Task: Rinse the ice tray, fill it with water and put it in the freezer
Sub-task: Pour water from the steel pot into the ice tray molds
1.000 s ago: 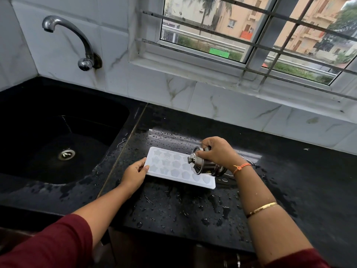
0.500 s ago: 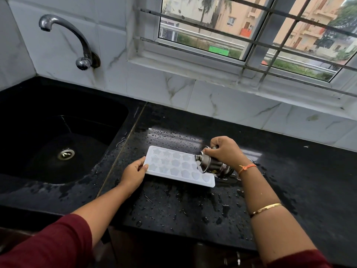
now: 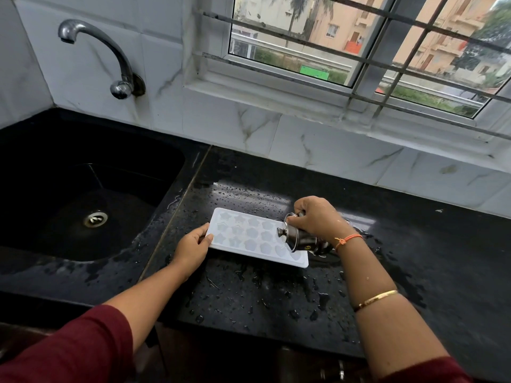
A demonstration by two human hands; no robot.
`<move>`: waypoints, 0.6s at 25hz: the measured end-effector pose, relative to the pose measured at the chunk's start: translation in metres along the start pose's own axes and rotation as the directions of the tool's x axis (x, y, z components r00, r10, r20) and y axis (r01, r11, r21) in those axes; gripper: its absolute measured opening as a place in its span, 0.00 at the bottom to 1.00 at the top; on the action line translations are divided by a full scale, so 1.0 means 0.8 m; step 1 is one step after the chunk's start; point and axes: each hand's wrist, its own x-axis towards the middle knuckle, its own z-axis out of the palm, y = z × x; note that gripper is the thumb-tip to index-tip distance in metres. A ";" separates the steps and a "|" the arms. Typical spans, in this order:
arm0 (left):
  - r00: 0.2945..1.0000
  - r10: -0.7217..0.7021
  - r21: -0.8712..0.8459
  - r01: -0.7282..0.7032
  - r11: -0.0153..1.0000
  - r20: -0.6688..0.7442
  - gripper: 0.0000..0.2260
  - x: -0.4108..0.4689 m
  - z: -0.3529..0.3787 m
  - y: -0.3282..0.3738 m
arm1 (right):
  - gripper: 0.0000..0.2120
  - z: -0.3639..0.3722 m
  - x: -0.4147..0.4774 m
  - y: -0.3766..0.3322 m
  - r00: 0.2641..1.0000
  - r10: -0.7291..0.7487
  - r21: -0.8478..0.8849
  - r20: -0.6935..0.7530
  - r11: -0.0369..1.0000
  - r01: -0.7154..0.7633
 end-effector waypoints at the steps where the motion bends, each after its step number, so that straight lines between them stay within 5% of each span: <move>1: 1.000 -0.001 -0.002 0.001 1.000 0.001 0.19 0.000 0.000 0.000 | 0.20 0.000 0.001 -0.002 1.000 -0.005 -0.021 0.005 1.000 0.005; 15: 1.000 -0.010 -0.013 0.010 1.000 -0.001 0.19 0.002 0.001 -0.002 | 0.20 -0.006 -0.003 0.000 1.000 0.011 -0.053 -0.002 0.999 -0.011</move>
